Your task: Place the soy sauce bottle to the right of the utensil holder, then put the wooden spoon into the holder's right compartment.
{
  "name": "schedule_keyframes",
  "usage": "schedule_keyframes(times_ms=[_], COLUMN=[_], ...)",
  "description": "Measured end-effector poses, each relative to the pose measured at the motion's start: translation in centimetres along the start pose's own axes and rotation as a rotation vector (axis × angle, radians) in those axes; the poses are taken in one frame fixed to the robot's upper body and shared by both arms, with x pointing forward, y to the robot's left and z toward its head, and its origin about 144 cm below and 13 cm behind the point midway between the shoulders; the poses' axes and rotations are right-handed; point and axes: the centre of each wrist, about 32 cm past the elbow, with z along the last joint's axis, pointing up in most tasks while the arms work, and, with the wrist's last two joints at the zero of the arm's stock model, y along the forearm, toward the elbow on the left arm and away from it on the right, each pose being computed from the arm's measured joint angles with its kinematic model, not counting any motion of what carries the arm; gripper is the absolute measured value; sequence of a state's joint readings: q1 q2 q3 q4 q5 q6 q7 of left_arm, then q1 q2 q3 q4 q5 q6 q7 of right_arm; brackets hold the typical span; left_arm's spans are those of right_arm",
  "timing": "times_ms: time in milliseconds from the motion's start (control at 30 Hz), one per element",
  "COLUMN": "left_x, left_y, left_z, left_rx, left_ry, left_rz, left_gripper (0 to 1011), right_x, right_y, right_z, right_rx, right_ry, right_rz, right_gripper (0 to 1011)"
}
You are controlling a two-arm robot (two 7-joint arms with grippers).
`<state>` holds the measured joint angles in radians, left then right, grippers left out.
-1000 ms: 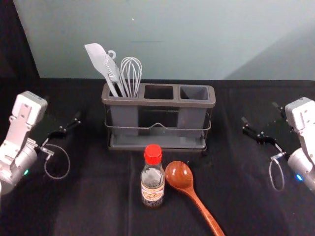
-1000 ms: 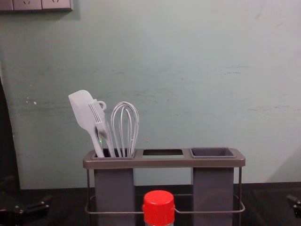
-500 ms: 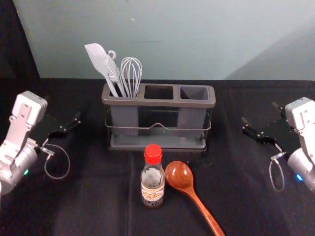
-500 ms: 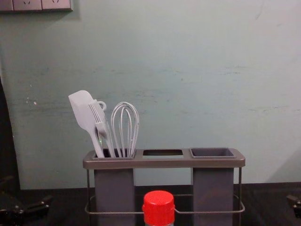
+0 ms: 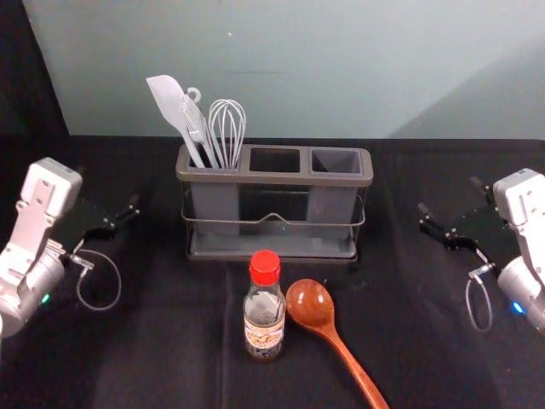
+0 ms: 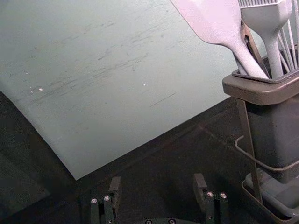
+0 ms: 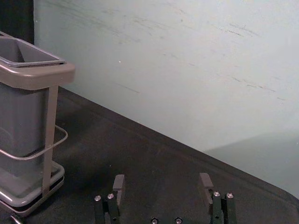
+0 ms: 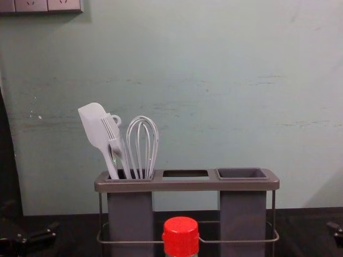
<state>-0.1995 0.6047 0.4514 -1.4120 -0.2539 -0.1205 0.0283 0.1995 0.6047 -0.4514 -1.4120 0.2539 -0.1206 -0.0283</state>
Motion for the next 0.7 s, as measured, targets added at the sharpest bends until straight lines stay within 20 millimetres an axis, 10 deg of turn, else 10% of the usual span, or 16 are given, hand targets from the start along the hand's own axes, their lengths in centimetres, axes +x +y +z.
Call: schedule_keyframes(times_ms=[700], left_x=[0.00], left_y=[0.00], left_z=[0.00], left_rx=[0.000], left_ry=[0.000], left_rz=[0.000], left_gripper=[1000], right_x=[0.03], right_y=[-0.09], right_z=[0.01], right_rx=[0.001], right_ry=[-0.001], right_rz=[-0.001], right_gripper=[1004])
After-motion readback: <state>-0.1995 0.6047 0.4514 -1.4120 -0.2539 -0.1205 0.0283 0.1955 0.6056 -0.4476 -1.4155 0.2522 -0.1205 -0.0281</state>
